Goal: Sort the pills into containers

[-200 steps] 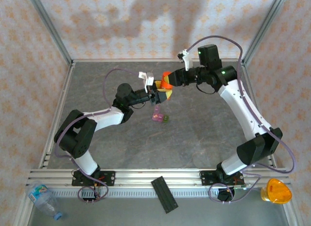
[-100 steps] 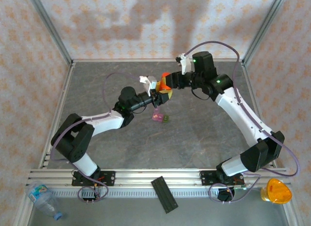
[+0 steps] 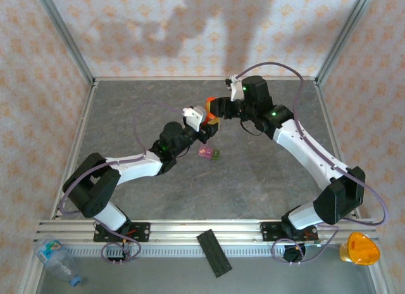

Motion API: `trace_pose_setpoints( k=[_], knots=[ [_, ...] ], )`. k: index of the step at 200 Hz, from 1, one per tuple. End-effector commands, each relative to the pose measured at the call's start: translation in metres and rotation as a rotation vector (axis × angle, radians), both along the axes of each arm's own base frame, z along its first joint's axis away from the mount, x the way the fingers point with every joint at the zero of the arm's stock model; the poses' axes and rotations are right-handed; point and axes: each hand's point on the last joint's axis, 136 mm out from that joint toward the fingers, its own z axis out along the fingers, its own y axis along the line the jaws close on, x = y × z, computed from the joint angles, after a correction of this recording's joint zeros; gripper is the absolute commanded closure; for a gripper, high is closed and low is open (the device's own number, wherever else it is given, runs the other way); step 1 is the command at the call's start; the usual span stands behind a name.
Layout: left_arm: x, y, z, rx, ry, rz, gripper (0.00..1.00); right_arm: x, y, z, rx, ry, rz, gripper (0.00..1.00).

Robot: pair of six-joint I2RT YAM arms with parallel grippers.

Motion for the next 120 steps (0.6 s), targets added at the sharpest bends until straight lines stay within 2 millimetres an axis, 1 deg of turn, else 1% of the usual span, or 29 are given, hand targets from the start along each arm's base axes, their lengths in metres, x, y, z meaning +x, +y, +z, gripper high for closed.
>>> trace_pose_setpoints(
  k=[1, 27, 62, 81, 93, 120],
  knots=[
    [-0.027, -0.011, 0.097, -0.187, -0.289, -0.065, 1.00, -0.012, 0.012, -0.031, -0.022, 0.102, 0.014, 0.71],
    [-0.025, -0.010, 0.092, -0.190, -0.273, -0.053, 1.00, -0.009, 0.010, -0.022, -0.015, 0.090, -0.007, 0.69],
    [-0.020, -0.010, 0.081, -0.189, -0.237, -0.039, 1.00, -0.001, 0.002, 0.001, -0.005, 0.061, -0.054, 0.61],
    [-0.019, -0.011, 0.075, -0.182, -0.222, -0.038, 1.00, 0.005, -0.006, 0.016, 0.018, 0.047, -0.084, 0.50],
    [-0.018, -0.011, 0.072, -0.176, -0.214, -0.036, 1.00, 0.007, -0.011, 0.029, 0.040, 0.033, -0.097, 0.45],
    [-0.017, -0.012, 0.068, -0.168, -0.205, -0.038, 1.00, 0.006, -0.020, 0.052, 0.073, 0.004, -0.093, 0.30]
  ],
)
